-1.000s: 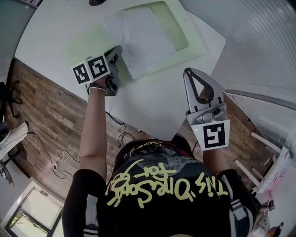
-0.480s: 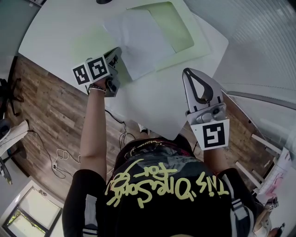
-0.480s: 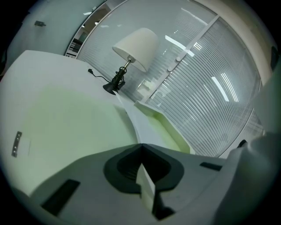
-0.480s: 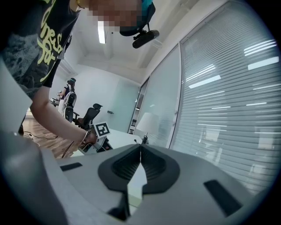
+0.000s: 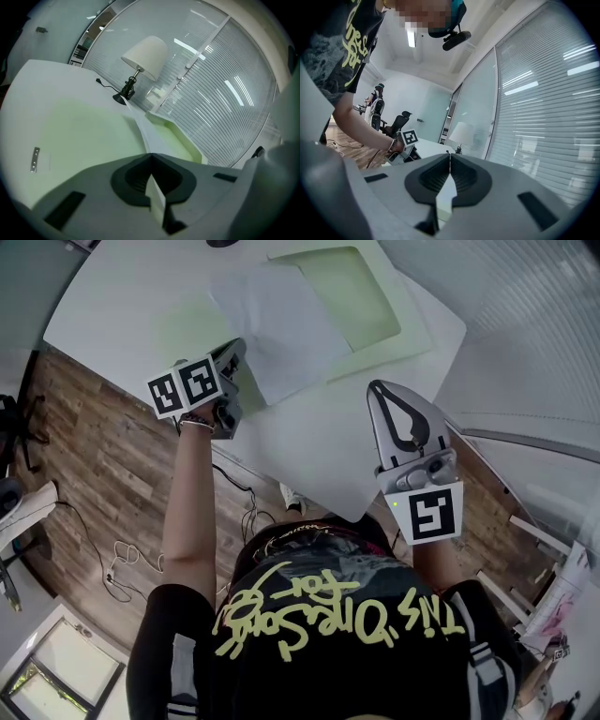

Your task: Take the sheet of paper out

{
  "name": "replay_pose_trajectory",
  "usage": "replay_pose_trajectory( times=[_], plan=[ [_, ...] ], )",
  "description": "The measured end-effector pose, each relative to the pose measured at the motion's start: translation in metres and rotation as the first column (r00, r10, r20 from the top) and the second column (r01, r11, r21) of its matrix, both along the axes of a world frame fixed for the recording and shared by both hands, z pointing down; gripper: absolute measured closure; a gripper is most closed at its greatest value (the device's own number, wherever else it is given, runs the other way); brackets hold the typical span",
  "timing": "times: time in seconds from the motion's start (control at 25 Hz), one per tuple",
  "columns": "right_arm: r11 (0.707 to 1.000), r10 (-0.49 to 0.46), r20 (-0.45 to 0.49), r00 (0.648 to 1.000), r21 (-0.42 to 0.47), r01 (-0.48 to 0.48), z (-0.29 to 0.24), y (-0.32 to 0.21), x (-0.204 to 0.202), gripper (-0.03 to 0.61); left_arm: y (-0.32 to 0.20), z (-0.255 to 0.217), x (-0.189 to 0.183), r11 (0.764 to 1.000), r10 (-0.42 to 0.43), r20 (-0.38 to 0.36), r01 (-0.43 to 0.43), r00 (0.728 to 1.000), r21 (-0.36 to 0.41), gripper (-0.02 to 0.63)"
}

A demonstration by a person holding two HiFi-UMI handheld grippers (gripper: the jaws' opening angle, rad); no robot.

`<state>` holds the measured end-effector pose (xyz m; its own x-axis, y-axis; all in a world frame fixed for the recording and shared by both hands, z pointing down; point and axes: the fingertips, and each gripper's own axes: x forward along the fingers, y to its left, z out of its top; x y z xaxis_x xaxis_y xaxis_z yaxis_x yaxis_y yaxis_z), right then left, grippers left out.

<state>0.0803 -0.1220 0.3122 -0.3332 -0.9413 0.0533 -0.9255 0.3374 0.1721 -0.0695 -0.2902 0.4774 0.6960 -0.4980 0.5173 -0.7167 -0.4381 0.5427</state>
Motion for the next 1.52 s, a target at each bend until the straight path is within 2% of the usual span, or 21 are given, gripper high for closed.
replay_pose_trajectory(
  times=[0.28, 0.44, 0.64, 0.96, 1.52],
  plan=[
    [1.000, -0.012, 0.004, 1.000, 0.004, 0.012, 0.001, -0.003, 0.000, 0.571, 0.000, -0.005, 0.000, 0.999, 0.015, 0.052, -0.017, 0.999, 0.042, 0.607],
    [1.000, -0.020, -0.002, 1.000, 0.019, 0.020, -0.004, 0.005, -0.021, 0.571, 0.009, -0.016, -0.018, 0.996, 0.027, 0.041, -0.031, 0.999, 0.081, 0.609],
    [1.000, -0.023, -0.009, 1.000, 0.018, 0.024, -0.005, 0.008, -0.029, 0.571, 0.013, -0.025, -0.026, 0.992, 0.039, 0.050, -0.045, 0.998, 0.116, 0.609],
    [0.999, -0.031, -0.007, 0.999, 0.032, 0.032, -0.008, 0.012, -0.036, 0.571, 0.019, -0.037, -0.032, 0.981, 0.056, 0.100, -0.074, 0.993, 0.182, 0.609],
    [0.998, -0.056, -0.010, 0.998, 0.040, 0.056, -0.010, 0.020, -0.058, 0.571, 0.039, -0.069, -0.050, 0.935, 0.085, 0.221, -0.154, 0.972, 0.319, 0.609]
  ],
)
